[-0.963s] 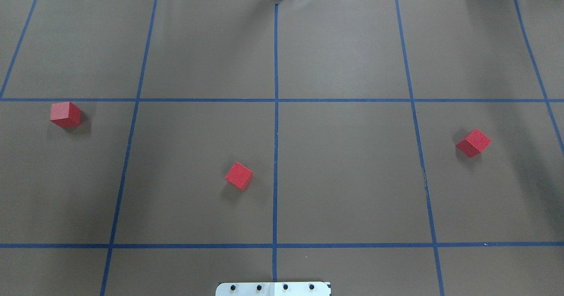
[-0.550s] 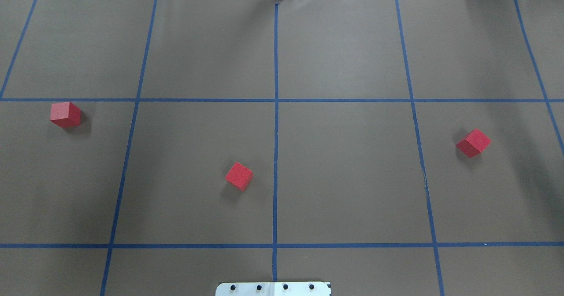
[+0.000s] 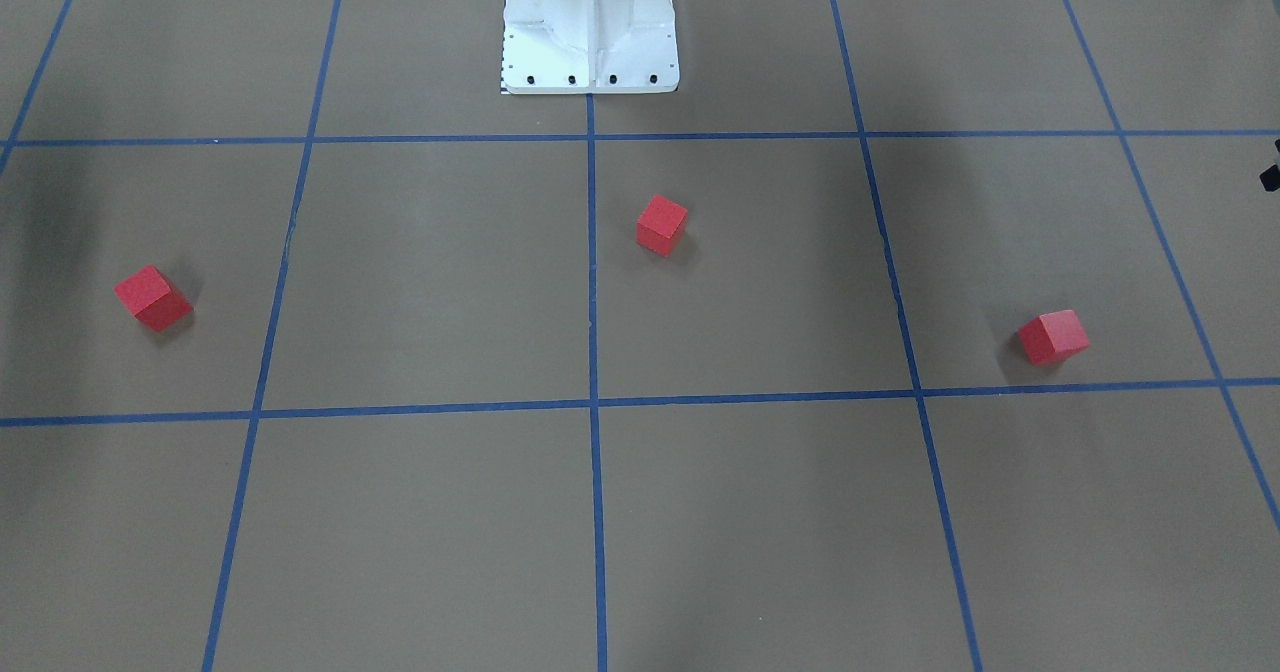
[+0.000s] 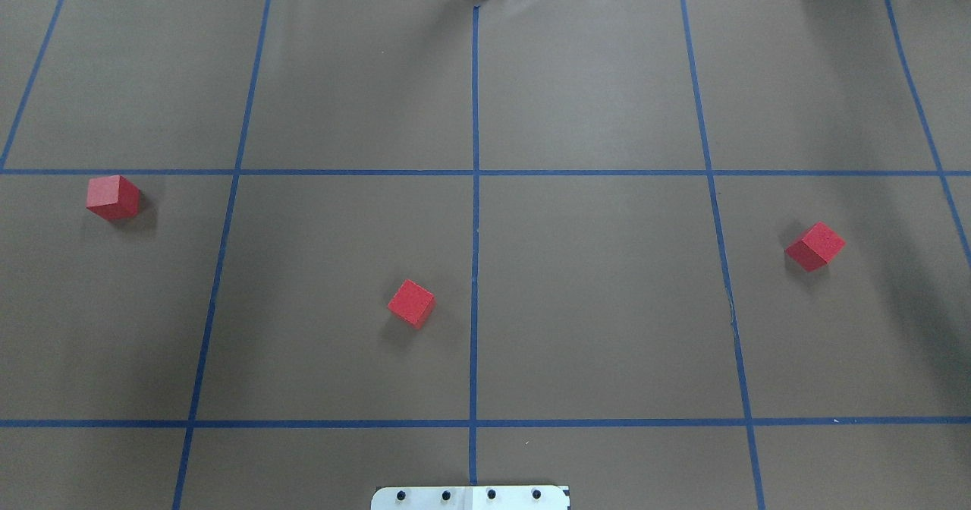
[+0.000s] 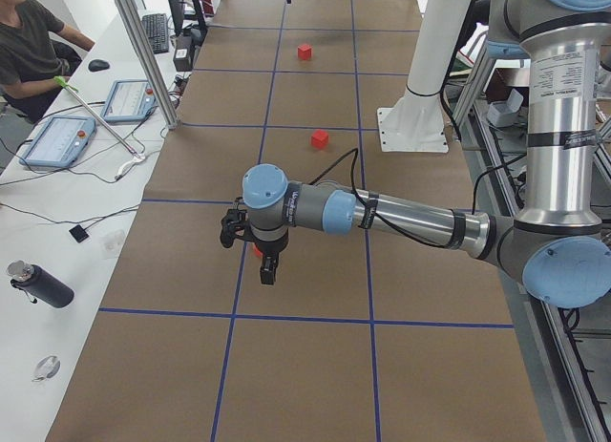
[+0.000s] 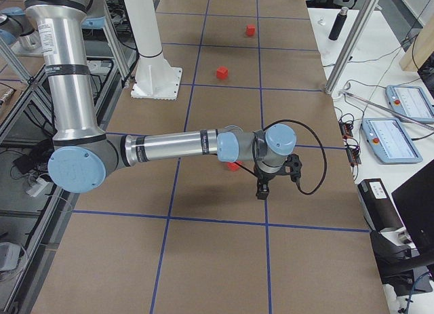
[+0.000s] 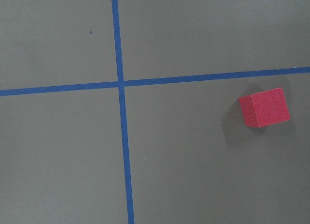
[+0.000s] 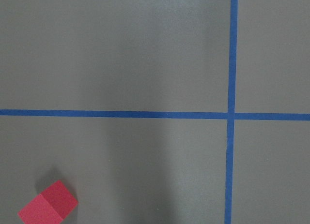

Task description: Form red blocks into L shape at center

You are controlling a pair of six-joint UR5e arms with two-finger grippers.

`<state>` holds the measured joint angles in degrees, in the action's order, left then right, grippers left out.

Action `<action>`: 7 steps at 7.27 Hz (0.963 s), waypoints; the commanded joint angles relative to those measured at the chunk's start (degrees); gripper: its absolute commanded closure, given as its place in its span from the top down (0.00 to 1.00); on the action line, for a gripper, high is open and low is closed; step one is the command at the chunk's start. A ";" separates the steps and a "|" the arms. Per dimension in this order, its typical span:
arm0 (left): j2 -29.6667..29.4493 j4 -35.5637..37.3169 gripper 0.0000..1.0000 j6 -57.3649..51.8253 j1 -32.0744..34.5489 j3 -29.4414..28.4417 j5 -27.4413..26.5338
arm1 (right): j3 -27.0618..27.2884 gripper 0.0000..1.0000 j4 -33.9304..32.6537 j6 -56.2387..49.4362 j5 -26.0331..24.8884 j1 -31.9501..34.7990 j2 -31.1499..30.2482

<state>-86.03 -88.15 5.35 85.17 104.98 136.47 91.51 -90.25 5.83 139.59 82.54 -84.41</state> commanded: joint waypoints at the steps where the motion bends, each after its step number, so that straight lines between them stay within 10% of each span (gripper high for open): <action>1: -0.10 -0.09 1.00 2.36 -0.09 0.92 0.11 | 1.82 1.00 7.07 0.06 -0.02 -4.21 -2.06; 7: -0.19 -1.67 1.00 4.23 -0.17 0.75 0.11 | 10.71 1.00 10.69 8.67 -1.51 -15.90 -4.45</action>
<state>-86.22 -89.81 9.54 85.02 105.80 136.58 101.49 -81.06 13.49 138.95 69.23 -88.82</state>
